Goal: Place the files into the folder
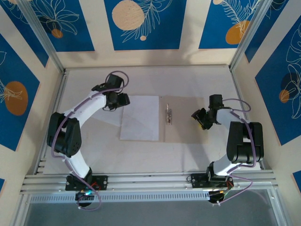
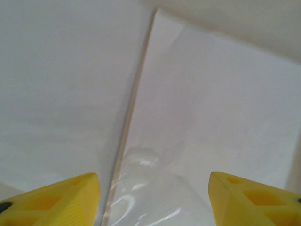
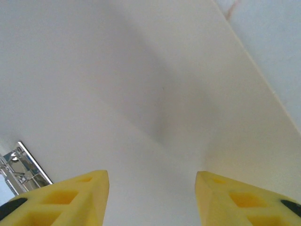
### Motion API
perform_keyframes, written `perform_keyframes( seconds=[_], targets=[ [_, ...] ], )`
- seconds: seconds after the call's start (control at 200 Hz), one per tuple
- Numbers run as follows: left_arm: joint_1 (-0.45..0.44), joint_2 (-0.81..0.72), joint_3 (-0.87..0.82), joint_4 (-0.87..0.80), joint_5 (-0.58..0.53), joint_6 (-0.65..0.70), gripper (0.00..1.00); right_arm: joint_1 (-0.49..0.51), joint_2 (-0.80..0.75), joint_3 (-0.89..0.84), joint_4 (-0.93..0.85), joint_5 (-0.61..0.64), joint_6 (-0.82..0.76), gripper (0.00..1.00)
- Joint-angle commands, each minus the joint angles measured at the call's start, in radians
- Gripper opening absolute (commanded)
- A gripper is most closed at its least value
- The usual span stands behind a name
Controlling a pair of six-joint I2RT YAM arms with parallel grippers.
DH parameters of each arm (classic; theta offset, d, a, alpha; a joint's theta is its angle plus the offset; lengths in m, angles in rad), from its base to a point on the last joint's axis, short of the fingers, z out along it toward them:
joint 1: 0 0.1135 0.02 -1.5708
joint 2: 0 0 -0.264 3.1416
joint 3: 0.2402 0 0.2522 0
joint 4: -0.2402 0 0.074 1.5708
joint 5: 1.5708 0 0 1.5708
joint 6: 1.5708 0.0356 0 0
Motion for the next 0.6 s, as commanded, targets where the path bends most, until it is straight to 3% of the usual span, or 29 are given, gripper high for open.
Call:
perform_keyframes(
  seconds=[0.0,0.175,0.595],
  targets=[
    [0.011,0.016,-0.053,0.076,0.172,-0.042,0.62,-0.007,-0.008,0.059,-0.106,0.022,-0.040,0.52],
    [0.024,0.048,-0.128,0.167,0.256,-0.085,0.61,0.009,-0.040,0.101,-0.177,0.009,-0.060,0.52],
    [0.068,0.014,-0.303,0.287,0.274,-0.130,0.58,0.102,-0.060,0.077,-0.196,-0.020,-0.028,0.52]
  ],
)
